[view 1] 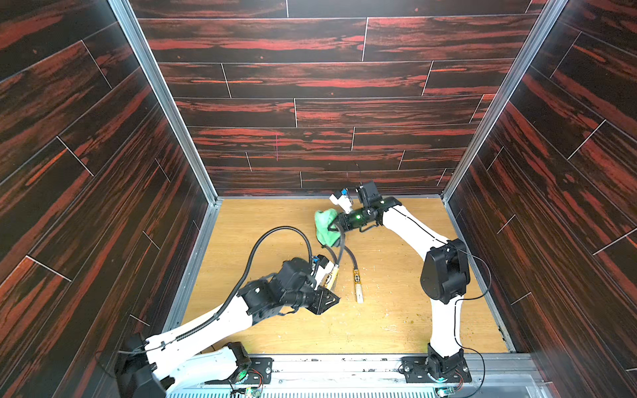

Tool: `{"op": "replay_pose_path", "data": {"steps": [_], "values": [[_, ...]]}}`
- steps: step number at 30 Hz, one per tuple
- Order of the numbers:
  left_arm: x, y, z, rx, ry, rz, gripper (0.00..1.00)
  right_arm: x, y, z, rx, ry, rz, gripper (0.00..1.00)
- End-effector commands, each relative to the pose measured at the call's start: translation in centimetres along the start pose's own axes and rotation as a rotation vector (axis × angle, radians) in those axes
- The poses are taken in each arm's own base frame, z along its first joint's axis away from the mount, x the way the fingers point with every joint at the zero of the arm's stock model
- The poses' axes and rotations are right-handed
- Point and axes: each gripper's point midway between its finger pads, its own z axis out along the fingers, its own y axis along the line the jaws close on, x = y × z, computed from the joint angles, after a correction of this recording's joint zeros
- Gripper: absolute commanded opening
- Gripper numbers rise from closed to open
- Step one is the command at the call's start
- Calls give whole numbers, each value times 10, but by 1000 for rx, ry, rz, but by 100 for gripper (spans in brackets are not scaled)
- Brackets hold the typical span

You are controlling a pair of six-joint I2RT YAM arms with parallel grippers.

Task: Wipe small sickles with rags
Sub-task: Wipe the small sickle.

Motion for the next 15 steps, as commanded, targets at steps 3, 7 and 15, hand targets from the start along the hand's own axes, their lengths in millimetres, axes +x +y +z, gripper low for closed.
{"op": "replay_pose_path", "data": {"steps": [3, 7, 15], "values": [[-38, -15, -12, 73, -220, -8, 0, -3, 11, -34, 50, -78, -9, 0], [-38, -7, -8, 42, -223, -35, 0, -2, 12, -46, 73, -102, 2, 0], [-54, -3, -14, 88, -350, -99, 0, 11, 50, -85, 45, -180, -69, 0]]}}
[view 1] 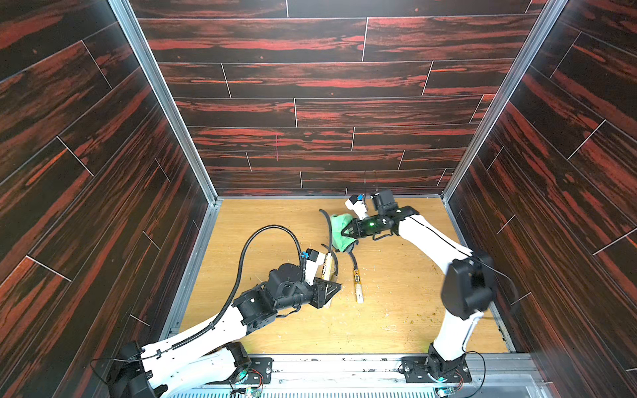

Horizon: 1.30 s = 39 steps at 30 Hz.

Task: Wipe small sickles with rags
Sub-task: Wipe the small sickle.

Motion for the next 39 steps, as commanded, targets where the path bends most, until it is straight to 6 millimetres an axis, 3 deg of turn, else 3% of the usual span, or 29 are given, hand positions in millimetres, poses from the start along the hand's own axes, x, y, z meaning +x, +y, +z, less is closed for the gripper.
{"op": "replay_pose_path", "data": {"steps": [1, 5, 10, 14, 19, 30, 39], "values": [[-28, -11, -7, 72, -142, -36, 0, -6, 31, -33, -53, -77, -60, 0], [-49, -20, -14, 190, -255, -103, 0, -3, 62, -57, -142, -117, -112, 0], [-73, -45, -27, 368, -357, -145, 0, -3, 94, -79, -249, -166, -168, 0], [-81, -60, -31, 456, -371, -162, 0, -8, 115, -90, -341, -189, -202, 0], [-82, -63, -26, 481, -353, -184, 0, -15, 130, -95, -372, -197, -248, 0], [-75, -70, 7, 522, -226, -208, 0, -23, 156, -84, -421, -159, -328, 0], [-63, -89, 21, 545, -154, -163, 0, -41, 128, -45, -374, -118, -277, 0]]}}
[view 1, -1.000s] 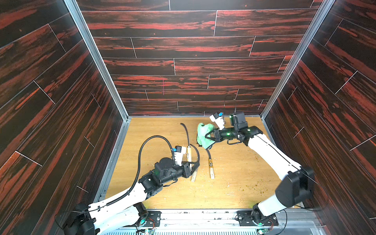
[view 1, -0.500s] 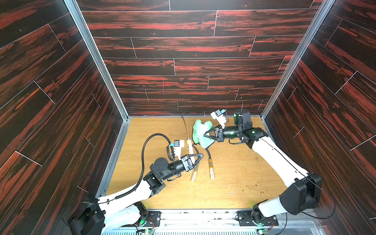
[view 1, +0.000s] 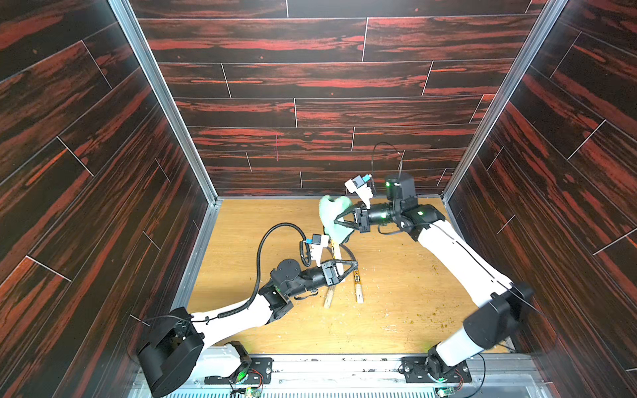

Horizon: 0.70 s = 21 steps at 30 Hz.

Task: Wipe small sickles with rags
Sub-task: Wipe the small sickle.

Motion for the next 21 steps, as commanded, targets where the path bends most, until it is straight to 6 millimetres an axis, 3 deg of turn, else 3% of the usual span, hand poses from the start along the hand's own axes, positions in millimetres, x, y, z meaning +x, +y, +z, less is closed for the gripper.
{"op": "replay_pose_path", "data": {"steps": [1, 15, 21], "values": [[7, -43, 6, 118, 53, 103, 0, 6, -31, 15, 45, 35, 39, 0], [14, -49, -8, 79, 64, 157, 0, -5, -81, 23, 64, 17, 123, 0], [16, -52, -18, 42, 73, 202, 0, 1, -101, 31, 57, 35, 165, 0]]}}
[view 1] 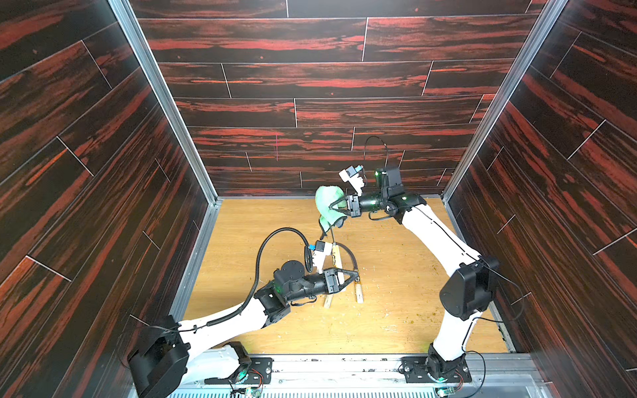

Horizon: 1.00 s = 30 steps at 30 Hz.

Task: Wipe small sickles with rags
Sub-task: Wipe the small sickle.

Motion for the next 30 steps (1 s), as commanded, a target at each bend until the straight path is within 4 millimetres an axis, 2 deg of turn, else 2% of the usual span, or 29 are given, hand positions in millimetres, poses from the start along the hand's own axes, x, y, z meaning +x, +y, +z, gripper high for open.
{"op": "replay_pose_path", "data": {"steps": [1, 5, 10, 13, 16, 22, 27, 30], "values": [[-10, -53, -14, 129, -32, 194, 0, 21, -36, 16, 20, 50, 95, 0], [-10, -52, -23, 81, -39, 222, 0, 28, -50, 19, 21, 59, 137, 0], [-13, -40, -32, 0, -63, 237, 0, 33, -54, 14, 36, 53, 155, 0], [-15, -24, -37, -87, -76, 236, 0, 40, -67, 7, 117, 63, 189, 0], [-19, 1, -46, -222, -88, 235, 0, 57, -83, -6, 259, 92, 230, 0], [-21, 61, -67, -486, -44, 199, 0, 100, -103, -52, 590, 145, 284, 0], [-14, 114, -79, -694, 30, 143, 0, 138, -115, -106, 897, 203, 317, 0], [-10, 139, -84, -807, 80, 124, 0, 158, -120, -129, 979, 224, 372, 0]]}}
